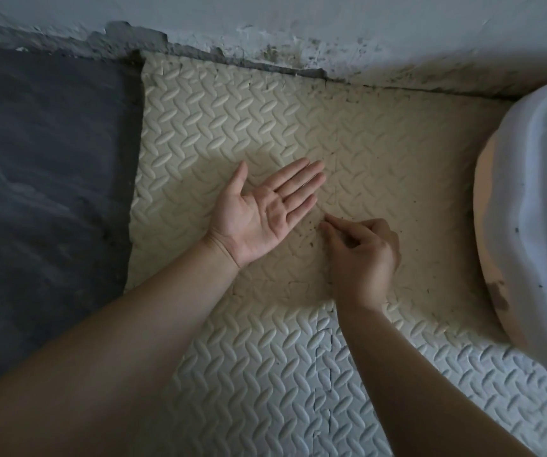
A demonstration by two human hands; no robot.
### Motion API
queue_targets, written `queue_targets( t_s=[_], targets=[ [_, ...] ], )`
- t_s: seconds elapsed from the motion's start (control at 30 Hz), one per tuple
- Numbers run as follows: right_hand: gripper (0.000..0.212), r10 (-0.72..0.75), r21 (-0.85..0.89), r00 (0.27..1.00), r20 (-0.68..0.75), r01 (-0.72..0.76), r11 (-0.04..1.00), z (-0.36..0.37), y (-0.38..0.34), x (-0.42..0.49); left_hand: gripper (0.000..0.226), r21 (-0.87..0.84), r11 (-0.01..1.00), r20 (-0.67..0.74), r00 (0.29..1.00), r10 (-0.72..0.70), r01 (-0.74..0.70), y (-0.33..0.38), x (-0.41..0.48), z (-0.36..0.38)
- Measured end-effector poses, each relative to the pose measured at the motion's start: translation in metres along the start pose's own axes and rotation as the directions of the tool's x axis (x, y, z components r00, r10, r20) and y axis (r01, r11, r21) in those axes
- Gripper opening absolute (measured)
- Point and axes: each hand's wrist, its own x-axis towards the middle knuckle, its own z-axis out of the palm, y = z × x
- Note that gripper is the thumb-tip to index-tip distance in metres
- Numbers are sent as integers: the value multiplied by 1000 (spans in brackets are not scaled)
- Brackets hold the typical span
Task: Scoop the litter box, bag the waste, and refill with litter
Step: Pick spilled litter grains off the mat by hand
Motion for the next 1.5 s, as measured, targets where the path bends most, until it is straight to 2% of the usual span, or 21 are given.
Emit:
queue_targets(
  t_s=[0.13,0.3,0.5,0.67,0.83,0.97,1.1,1.37,1.43,1.5],
  targets=[
    [6,18,-20,1000,-13,-19,1000,2,-7,3,84,-9,1000,10,1000,-2,2,1,0,0],
    [13,-132,-238,991,28,135,962,5,-8,2,85,-4,1000,5,1000,8,-8,0,0,1],
    [17,-168,-350,981,97,191,917,5,-13,5,85,17,999,-24,999,36,-36,0,-1,4],
    [15,-92,-223,992,85,109,969,0,-17,2,87,6,998,-55,996,65,-65,-3,1,8],
    [11,-129,35,990,65,127,991,-5,-43,-21,85,-59,995,-70,995,77,-82,-8,7,17],
    [9,-141,141,983,118,124,982,4,-54,-35,84,12,997,-66,994,83,-83,-19,11,27],
    [9,-112,183,990,87,95,979,9,-50,-36,84,27,997,-43,996,79,-78,-21,13,32],
    [23,-279,146,959,50,269,952,-2,-40,-43,83,-36,995,-17,996,93,-93,-13,12,31],
    [21,-252,165,968,17,245,955,-7,-37,-45,82,-55,994,-33,996,89,-90,-12,10,30],
    [17,-151,188,988,-26,153,970,-11,-32,-44,80,-11,996,-62,994,91,-92,-11,7,26]
  ],
)
